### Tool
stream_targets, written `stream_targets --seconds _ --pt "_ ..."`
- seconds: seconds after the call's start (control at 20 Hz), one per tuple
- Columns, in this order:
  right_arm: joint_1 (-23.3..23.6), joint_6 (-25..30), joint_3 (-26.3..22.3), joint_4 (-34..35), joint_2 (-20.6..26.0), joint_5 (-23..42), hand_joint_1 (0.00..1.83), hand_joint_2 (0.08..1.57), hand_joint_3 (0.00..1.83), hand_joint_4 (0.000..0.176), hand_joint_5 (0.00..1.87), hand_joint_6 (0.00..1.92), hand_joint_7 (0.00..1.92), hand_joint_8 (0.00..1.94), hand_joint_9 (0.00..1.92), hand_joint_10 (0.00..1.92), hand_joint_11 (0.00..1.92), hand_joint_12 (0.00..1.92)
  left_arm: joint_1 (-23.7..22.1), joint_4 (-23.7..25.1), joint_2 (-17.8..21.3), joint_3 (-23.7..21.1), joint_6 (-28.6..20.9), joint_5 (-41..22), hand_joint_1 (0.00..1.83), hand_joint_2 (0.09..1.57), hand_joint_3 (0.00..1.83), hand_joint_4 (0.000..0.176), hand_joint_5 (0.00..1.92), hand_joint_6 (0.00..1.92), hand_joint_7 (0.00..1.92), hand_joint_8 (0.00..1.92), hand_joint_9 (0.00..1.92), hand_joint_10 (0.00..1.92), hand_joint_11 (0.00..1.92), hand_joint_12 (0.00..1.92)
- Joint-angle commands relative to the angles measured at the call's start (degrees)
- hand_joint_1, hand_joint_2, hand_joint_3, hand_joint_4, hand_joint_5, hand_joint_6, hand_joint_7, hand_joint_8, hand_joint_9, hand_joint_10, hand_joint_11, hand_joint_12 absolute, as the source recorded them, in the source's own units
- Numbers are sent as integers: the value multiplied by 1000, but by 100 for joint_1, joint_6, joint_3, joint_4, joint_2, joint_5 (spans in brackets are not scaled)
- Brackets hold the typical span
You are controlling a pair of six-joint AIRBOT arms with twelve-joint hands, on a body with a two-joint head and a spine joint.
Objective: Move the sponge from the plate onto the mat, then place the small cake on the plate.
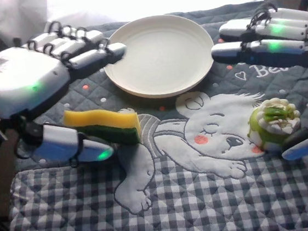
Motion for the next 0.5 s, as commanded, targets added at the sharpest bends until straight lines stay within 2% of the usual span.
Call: stream_targets --seconds 0.0,0.05,0.15,0.2,0.25,0.3,0.35,0.45 --pt "32 52 66 330 -11 386 695 850 5 163 258 14 166 7 199 7 0 895 -15 -8 45 -17 21 -807 612 774 0 166 50 1 0 0 0 0 0 1" --pt "27 89 104 305 -42 252 759 854 2 142 363 17 241 13 239 12 0 952 3 -39 58 -22 21 -835 630 783 0 174 21 0 0 0 0 0 0 0" --pt "9 210 249 197 -169 -129 900 861 0 116 492 9 332 7 288 10 0 933 35 -88 66 -28 21 -871 648 776 0 176 0 0 0 0 0 0 27 12" --pt "2 246 290 156 -212 -222 969 850 0 73 529 8 350 6 350 22 0 1019 35 -89 66 -32 21 -871 663 785 0 176 0 0 0 0 0 0 30 14" --pt "-1 315 343 80 -290 -370 990 823 0 73 565 6 386 8 460 38 101 1211 37 -89 65 -46 21 -879 642 789 0 176 0 0 0 0 0 0 53 26" --pt "-1 332 359 29 -314 -435 990 823 0 73 565 6 386 8 460 38 101 1211 41 -89 65 -50 21 -886 642 789 0 176 0 0 0 0 0 0 53 26" --pt "0 382 398 -196 -349 -666 962 817 0 97 589 3 423 6 506 34 181 1203 59 -114 65 -53 21 -921 672 793 1 176 0 0 0 0 0 0 25 16" --pt "0 416 419 -308 -348 -800 1037 817 0 113 580 0 417 0 527 35 181 1191 64 -118 65 -55 21 -933 692 793 0 176 0 0 0 0 0 0 21 16"
